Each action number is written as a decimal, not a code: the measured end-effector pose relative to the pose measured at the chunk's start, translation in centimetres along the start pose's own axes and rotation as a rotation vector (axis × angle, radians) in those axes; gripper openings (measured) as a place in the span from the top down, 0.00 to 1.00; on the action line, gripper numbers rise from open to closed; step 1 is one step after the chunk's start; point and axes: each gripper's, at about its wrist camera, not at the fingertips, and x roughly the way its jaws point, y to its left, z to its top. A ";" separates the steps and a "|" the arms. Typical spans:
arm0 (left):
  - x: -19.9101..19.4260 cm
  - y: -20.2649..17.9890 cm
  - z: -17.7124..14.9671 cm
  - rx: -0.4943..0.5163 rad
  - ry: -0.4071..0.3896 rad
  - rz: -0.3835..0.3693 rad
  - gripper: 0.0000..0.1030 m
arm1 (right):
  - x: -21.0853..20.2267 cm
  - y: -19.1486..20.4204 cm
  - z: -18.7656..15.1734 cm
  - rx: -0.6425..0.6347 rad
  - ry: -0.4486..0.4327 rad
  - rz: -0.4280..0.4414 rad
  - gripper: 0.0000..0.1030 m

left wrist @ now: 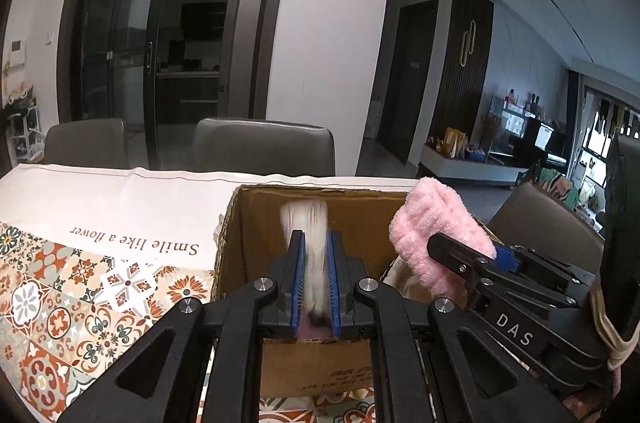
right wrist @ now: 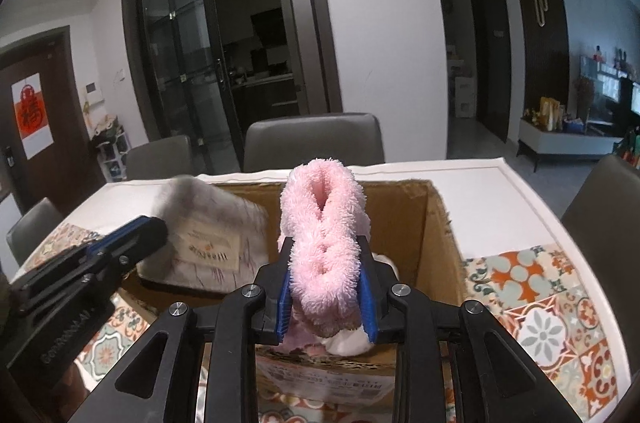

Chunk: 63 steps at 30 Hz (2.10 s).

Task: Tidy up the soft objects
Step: 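Open left tool to drop the pouch in the box while right tool releases the headband, then move left tool to the white cloth while right tool approaches the Kuromi tissue pack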

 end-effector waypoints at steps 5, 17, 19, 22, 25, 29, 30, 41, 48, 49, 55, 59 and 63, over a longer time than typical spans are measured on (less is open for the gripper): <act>-0.5 0.1 0.0 0.010 -0.019 0.007 0.71 | -0.3 0.0 -0.3 -0.015 -0.021 -0.008 0.43; -3.9 0.1 0.0 0.043 -0.074 0.060 0.54 | -2.8 0.5 -0.2 -0.022 -0.044 -0.057 0.41; -4.7 0.1 -0.1 0.047 -0.081 0.064 0.52 | -3.5 0.7 -0.1 -0.024 -0.051 -0.061 0.41; -5.7 0.1 -0.2 0.051 -0.083 0.070 0.50 | -4.7 1.1 0.1 -0.026 -0.059 -0.059 0.41; -7.0 0.2 -0.3 0.053 -0.089 0.075 0.49 | -5.9 1.8 0.0 -0.033 -0.065 -0.059 0.41; -8.8 0.2 -0.5 0.065 -0.093 0.083 0.48 | -7.8 2.5 -0.2 -0.045 -0.084 -0.062 0.36; -9.1 0.2 -0.6 0.067 -0.094 0.082 0.48 | -8.3 2.8 -0.3 -0.049 -0.087 -0.064 0.36; -14.3 0.1 -2.5 0.082 -0.121 0.095 0.45 | -13.0 5.1 -2.0 -0.066 -0.094 -0.077 0.31; -16.5 0.0 -4.1 0.079 -0.116 0.093 0.45 | -15.3 5.8 -3.6 -0.063 -0.093 -0.082 0.28; -16.8 0.0 -4.4 0.081 -0.116 0.094 0.44 | -15.6 5.9 -3.8 -0.064 -0.091 -0.082 0.28; -18.3 -0.4 -6.1 0.114 -0.111 0.091 0.42 | -16.8 6.1 -5.5 -0.054 -0.074 -0.088 0.27; -18.9 -0.4 -7.5 0.127 -0.091 0.085 0.42 | -17.1 5.9 -6.9 -0.028 -0.040 -0.088 0.23; -19.1 -0.5 -9.0 0.139 -0.064 0.086 0.42 | -16.9 6.0 -8.3 -0.022 0.005 -0.088 0.23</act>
